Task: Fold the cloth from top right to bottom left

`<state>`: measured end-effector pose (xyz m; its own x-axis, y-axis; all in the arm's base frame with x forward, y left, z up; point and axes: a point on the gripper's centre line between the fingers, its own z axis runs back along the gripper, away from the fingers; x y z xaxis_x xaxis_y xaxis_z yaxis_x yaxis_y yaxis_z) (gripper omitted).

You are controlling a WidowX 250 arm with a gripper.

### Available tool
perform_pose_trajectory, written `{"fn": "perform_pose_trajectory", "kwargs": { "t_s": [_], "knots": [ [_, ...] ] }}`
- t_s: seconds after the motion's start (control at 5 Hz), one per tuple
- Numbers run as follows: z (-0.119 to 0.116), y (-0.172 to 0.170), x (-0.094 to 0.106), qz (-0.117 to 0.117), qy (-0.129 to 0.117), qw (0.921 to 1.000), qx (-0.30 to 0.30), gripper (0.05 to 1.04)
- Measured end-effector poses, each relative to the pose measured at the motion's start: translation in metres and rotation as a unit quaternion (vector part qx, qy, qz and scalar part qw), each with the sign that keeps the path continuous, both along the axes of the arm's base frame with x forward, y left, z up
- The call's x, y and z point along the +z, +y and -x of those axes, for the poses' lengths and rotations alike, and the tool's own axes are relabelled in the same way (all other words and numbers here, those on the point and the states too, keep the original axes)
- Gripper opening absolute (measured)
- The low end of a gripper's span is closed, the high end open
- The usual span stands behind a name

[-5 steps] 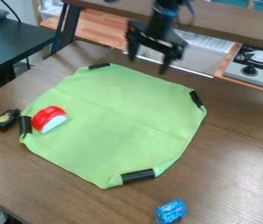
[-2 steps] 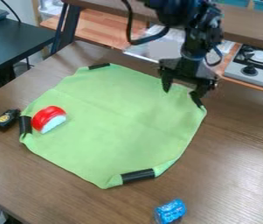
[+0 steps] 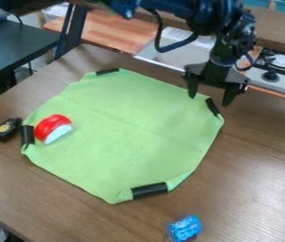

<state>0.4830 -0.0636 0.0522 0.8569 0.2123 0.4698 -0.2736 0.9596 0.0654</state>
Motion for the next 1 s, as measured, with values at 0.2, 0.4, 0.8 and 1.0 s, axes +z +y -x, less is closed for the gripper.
{"fn": "perform_pose_trajectory", "kwargs": {
  "t_s": [0.2,0.4,0.8,1.0],
  "knots": [
    [-0.001,-0.007,-0.008,-0.005,0.001,1.0000,0.002,0.999],
    [-0.001,-0.006,-0.015,-0.008,0.002,0.9999,0.010,1.000],
    [0.001,-0.005,-0.029,0.002,0.012,0.9987,0.050,0.665],
    [0.003,-0.005,-0.029,0.008,0.017,0.9980,0.060,0.364]
  ]
}}
